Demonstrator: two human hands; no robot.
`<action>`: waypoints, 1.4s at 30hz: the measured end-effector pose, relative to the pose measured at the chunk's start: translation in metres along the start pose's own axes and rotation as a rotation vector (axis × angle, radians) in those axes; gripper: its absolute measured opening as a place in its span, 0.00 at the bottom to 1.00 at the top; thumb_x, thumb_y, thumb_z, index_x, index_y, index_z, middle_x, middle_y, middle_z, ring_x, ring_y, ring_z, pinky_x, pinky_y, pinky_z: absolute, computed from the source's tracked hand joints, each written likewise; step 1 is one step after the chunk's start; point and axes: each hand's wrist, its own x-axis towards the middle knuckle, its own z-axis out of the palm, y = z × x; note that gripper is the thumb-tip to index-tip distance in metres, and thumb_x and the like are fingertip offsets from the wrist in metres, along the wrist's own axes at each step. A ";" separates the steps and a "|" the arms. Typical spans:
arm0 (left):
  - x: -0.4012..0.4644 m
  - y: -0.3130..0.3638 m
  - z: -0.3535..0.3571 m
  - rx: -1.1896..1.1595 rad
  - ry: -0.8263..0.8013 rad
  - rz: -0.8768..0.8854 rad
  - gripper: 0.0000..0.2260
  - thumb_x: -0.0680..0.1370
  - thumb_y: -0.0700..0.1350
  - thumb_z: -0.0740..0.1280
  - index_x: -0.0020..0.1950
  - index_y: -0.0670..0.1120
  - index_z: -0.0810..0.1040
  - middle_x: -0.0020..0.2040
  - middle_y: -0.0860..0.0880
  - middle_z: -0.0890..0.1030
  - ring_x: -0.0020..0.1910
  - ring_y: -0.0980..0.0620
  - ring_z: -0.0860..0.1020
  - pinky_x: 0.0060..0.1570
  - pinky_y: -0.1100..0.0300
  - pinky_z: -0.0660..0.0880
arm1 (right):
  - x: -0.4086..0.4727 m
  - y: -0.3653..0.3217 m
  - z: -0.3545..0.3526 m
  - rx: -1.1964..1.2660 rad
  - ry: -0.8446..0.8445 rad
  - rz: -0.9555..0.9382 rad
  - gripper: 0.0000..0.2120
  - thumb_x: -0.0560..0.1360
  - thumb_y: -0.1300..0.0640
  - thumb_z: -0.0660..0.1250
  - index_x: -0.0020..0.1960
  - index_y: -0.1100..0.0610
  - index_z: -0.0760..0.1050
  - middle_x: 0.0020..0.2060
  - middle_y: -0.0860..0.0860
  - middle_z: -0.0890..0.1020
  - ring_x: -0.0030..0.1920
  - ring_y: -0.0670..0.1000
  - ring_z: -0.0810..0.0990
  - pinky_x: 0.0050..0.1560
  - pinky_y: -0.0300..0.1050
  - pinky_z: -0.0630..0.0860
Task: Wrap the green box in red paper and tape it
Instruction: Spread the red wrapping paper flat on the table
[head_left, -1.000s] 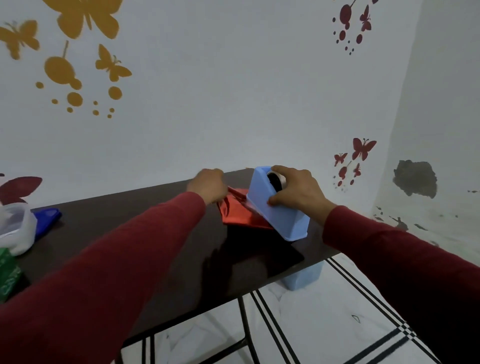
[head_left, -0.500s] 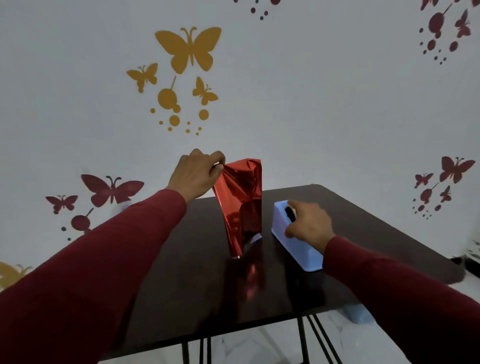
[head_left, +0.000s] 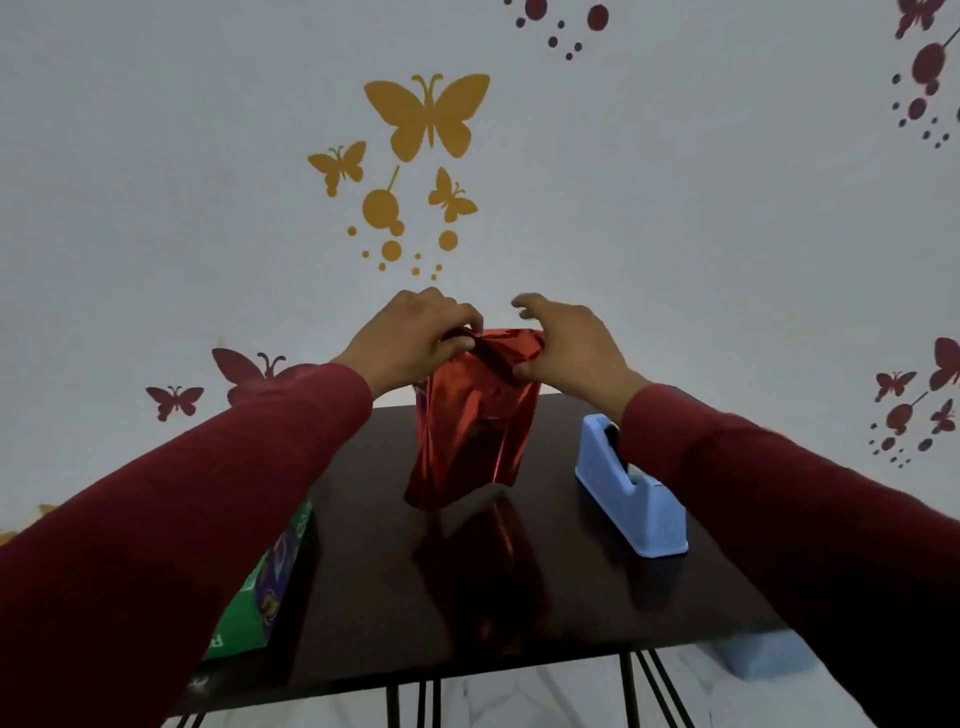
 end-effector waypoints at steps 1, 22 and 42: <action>-0.002 0.000 -0.001 -0.001 0.001 0.006 0.08 0.81 0.50 0.69 0.59 0.52 0.80 0.43 0.53 0.81 0.47 0.52 0.75 0.48 0.58 0.67 | 0.009 -0.006 -0.001 -0.006 -0.067 -0.022 0.43 0.65 0.54 0.81 0.76 0.49 0.68 0.67 0.51 0.81 0.64 0.54 0.79 0.59 0.49 0.77; -0.086 -0.016 0.046 0.195 0.013 -0.054 0.16 0.70 0.40 0.73 0.58 0.49 0.83 0.46 0.49 0.80 0.38 0.42 0.82 0.30 0.53 0.76 | -0.032 0.040 0.058 -0.291 0.218 -0.273 0.16 0.69 0.67 0.73 0.56 0.56 0.82 0.45 0.54 0.81 0.43 0.60 0.81 0.38 0.51 0.77; -0.111 -0.012 0.119 -0.178 -0.482 -0.852 0.10 0.78 0.51 0.66 0.47 0.47 0.84 0.45 0.46 0.85 0.42 0.46 0.83 0.51 0.50 0.82 | -0.064 0.047 0.130 -0.151 -0.538 0.148 0.15 0.81 0.44 0.62 0.56 0.49 0.85 0.53 0.49 0.85 0.56 0.53 0.81 0.58 0.50 0.79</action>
